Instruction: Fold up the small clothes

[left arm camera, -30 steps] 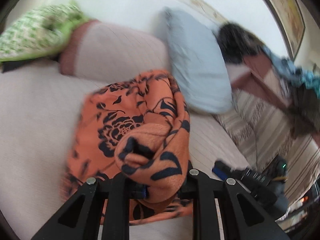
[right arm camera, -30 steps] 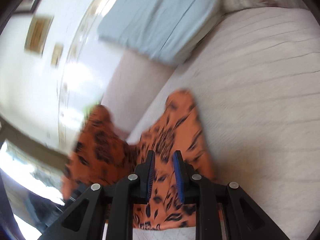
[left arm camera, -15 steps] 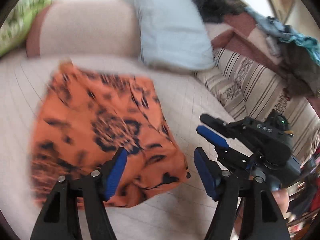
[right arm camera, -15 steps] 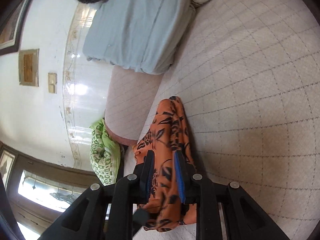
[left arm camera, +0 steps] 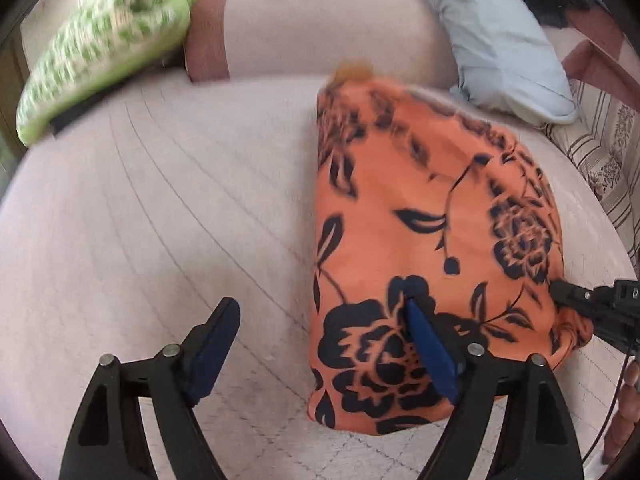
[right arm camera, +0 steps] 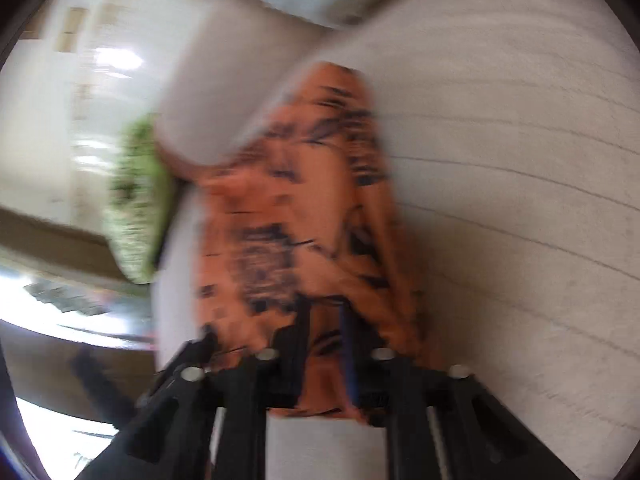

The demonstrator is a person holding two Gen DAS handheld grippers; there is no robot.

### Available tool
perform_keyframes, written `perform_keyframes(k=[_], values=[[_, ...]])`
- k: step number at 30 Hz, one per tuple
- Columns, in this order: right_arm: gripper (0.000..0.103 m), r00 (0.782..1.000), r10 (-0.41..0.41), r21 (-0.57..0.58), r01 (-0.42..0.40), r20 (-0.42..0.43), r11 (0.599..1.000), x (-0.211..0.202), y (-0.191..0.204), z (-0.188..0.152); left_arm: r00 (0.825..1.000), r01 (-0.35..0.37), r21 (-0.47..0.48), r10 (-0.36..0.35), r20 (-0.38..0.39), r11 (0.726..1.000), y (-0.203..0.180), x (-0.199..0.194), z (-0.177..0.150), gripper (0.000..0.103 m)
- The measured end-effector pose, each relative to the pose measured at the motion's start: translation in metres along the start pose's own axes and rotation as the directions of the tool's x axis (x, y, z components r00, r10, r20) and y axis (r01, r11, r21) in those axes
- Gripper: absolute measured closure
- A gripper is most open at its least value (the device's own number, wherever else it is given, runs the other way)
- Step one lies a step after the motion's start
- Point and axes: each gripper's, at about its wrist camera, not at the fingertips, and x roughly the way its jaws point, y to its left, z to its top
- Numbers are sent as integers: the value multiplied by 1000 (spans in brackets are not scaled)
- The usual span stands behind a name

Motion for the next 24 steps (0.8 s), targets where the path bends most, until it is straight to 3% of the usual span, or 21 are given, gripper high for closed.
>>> perform_keyframes(k=[2,6,10,13,18,21,24], values=[[103,999,34,34,-34,-3,999,1,-5,2,1000,1,-22,-1,3,1000,4,0,0,12],[103,1000,-8,-12,8,16,1000,5,5,0,1000,8,-16,-9,-26,1000,8,-2,4,12],[103,998,60,54,-61,13,997,2,-2,4,1000,3,0,-3,-16,1000,3,-15,11,12],[97,993,99,39,-102,72,994,-14,6,6,1000,23,46,-23,-4,999,-9,-20,9,12],[95,972,177,-32,-174,157,984,-27,31,13,995,58,139,-47,-87,989,-23,-12,-9,12],[95,969,180,-36,-176,172,984,-23,42,25,993,112,152,-105,-58,982,-20,-25,11,12],[95,967,176,-27,-174,183,984,-13,51,48,983,182,157,-180,-25,971,-14,-40,51,12]])
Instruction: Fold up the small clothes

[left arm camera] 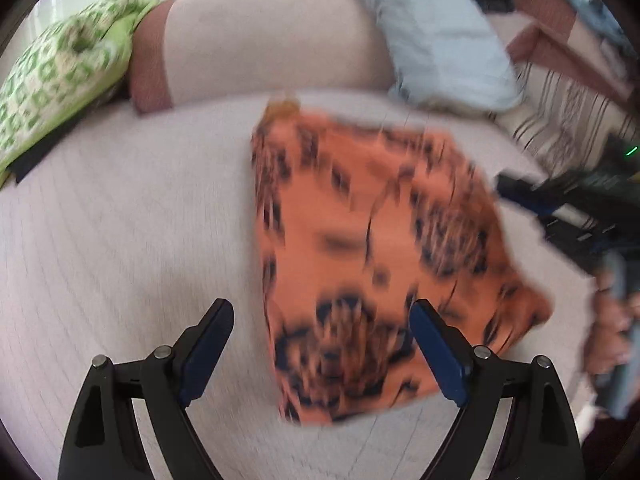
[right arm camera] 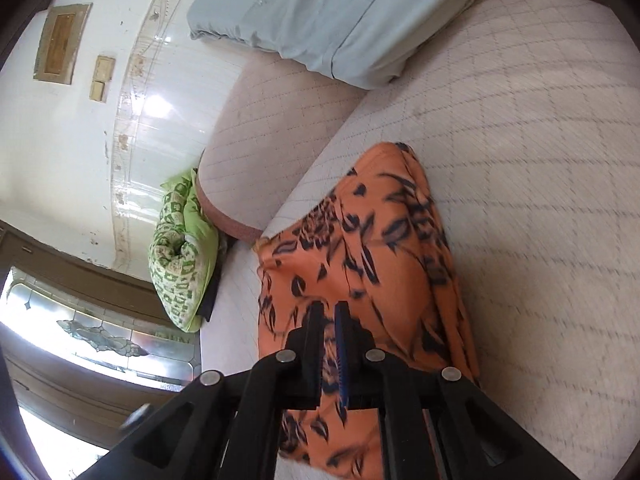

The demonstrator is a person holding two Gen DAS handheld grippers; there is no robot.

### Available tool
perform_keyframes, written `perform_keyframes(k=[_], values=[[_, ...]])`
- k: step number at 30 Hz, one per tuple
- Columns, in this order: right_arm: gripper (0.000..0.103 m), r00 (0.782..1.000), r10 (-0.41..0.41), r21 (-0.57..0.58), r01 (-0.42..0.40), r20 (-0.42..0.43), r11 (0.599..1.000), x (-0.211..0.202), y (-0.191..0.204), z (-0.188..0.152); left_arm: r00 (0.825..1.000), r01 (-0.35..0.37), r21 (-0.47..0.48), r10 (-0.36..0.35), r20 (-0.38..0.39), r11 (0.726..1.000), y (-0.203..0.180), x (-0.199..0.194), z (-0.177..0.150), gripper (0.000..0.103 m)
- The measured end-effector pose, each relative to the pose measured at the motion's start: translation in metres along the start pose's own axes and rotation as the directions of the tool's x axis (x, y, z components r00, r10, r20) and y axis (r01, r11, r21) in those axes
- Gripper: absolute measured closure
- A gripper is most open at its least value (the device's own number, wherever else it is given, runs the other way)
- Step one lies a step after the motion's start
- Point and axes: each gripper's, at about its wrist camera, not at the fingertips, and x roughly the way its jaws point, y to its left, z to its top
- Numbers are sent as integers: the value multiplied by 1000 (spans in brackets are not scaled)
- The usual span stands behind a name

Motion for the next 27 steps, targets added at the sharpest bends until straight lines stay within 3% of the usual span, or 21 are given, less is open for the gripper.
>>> perform_keyframes(k=[2,5,7,11,15,19,22,27], values=[[95,1000,-21,27,21,-17,999,17,0,16,1000,26,3,-26,17,1000,8,-2,28,12],[95,998,-57,60,59,-36,996,44,-8,33,997,-72,-5,72,27,997,20,21,70,12],[97,989,-133,112,139,-58,984,64,-24,34,993,-115,-21,115,2,993,28,48,94,12],[98,998,-27,239,40,-57,970,71,-50,34,984,-172,-69,168,-60,983,40,108,127,13],[98,998,-15,244,28,-57,969,65,-51,36,979,-160,-134,139,-152,978,52,153,137,9],[95,999,-15,211,21,-31,977,50,-37,33,982,-157,-196,131,-137,968,62,140,137,7],[95,999,42,152,-47,33,987,24,-20,29,996,-83,-286,73,-47,955,72,100,124,7],[95,998,64,88,-64,0,994,-7,3,4,1000,23,-255,-23,1,967,63,32,60,7]])
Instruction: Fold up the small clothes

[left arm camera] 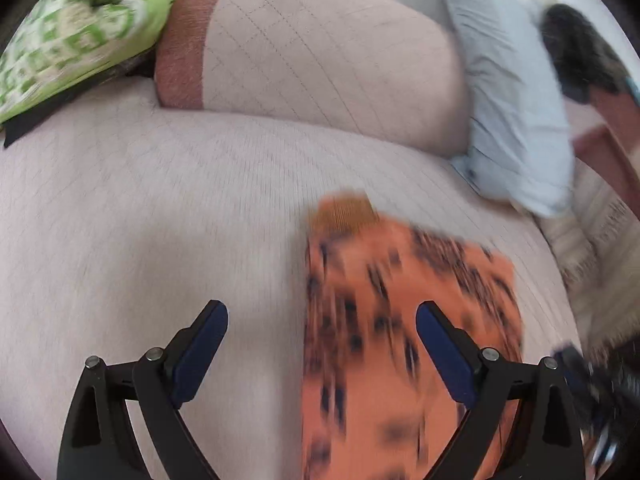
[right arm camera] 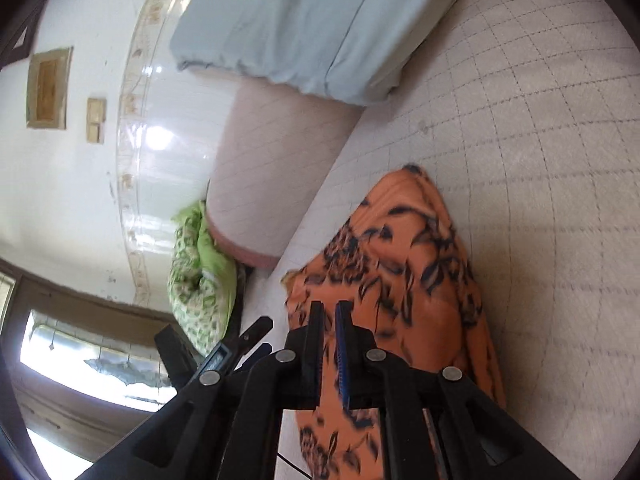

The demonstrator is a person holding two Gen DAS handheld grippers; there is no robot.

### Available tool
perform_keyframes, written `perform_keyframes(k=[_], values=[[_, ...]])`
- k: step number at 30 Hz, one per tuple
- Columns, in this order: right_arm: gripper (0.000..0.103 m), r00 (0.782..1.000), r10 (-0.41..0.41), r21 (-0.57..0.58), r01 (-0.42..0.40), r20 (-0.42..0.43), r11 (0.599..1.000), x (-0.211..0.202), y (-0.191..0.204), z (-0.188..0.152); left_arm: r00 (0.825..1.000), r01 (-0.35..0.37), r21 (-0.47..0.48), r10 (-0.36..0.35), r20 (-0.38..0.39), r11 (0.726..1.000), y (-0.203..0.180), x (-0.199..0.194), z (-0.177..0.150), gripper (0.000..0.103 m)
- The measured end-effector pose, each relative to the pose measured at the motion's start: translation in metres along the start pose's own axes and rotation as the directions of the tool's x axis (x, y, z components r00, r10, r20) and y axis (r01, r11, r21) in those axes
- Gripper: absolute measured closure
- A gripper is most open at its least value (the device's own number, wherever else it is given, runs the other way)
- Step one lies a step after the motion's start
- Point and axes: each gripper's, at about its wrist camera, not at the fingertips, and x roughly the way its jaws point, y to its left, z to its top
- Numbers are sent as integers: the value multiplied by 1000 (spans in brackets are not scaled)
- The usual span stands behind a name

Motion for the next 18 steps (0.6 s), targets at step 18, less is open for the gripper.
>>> perform_keyframes(k=[18], values=[[95,984,-176,-84,174,-17,981,-39,-28,-102,997,-40,-79,45,61,996,6,-52,-135,7]])
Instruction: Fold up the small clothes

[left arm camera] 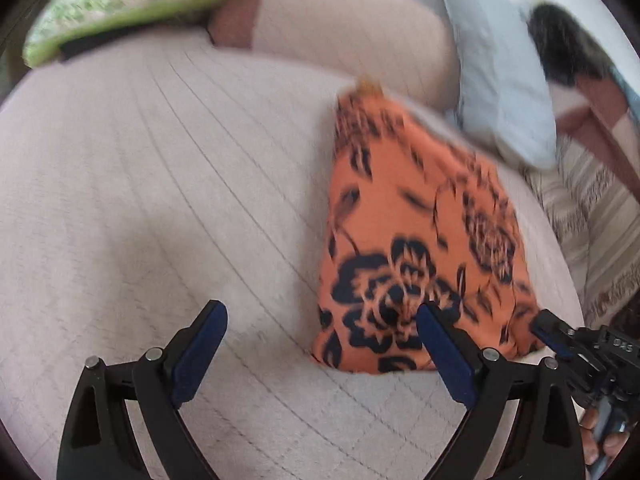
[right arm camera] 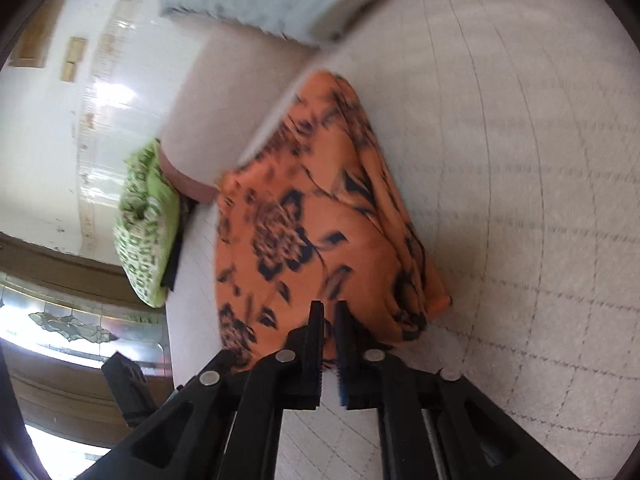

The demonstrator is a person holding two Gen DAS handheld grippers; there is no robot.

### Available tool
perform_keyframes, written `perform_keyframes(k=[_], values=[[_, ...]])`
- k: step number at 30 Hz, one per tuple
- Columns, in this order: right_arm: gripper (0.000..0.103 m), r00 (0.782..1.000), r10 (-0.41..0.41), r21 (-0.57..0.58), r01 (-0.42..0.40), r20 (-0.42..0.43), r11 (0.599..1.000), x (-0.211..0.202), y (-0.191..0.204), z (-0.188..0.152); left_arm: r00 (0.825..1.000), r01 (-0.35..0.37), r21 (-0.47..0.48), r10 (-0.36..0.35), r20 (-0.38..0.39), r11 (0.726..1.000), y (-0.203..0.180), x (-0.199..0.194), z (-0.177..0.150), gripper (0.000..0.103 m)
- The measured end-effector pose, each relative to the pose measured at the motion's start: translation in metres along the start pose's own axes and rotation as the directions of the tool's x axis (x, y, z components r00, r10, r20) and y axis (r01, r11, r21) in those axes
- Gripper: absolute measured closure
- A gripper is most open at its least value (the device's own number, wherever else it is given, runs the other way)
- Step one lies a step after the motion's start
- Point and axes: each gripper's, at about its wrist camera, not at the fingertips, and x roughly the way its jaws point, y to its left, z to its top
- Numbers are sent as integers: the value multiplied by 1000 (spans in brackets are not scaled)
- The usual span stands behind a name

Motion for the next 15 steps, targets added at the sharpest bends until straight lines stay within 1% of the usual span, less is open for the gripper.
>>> perform_keyframes(k=[1,2,3,5,6,7,8,11,13,15], values=[[95,1000,9,-16,-9,4,1000,0,6,1,999,-15,0,15,35,1000,3,-4,1,7],[95,1000,-9,-30,9,12,999,1,9,1,998,-30,6,30,60,1000,4,-4,1,7],[95,999,-44,-40,45,23,998,2,12,2,998,-40,18,39,55,999,5,0,-1,7],[95,988,-151,-34,151,13,988,11,12,9,998,-48,25,49,-31,999,14,23,2,5],[94,978,-210,-14,210,-9,978,20,6,11,998,-23,-4,23,-56,1000,20,31,3,4],[97,972,-232,-5,232,-30,973,28,4,12,998,-14,-17,13,-55,1000,23,31,4,3],[97,975,-220,-1,220,-43,975,33,-1,15,998,-28,10,28,-57,1000,18,30,8,3],[97,981,-193,20,193,-24,981,29,1,26,999,-36,93,40,-36,995,7,27,17,3],[96,988,-154,7,154,32,988,26,9,33,1000,-13,105,14,-5,994,3,21,22,3],[95,990,-136,-22,137,45,990,31,19,42,1000,15,109,-18,25,994,2,15,31,3]])
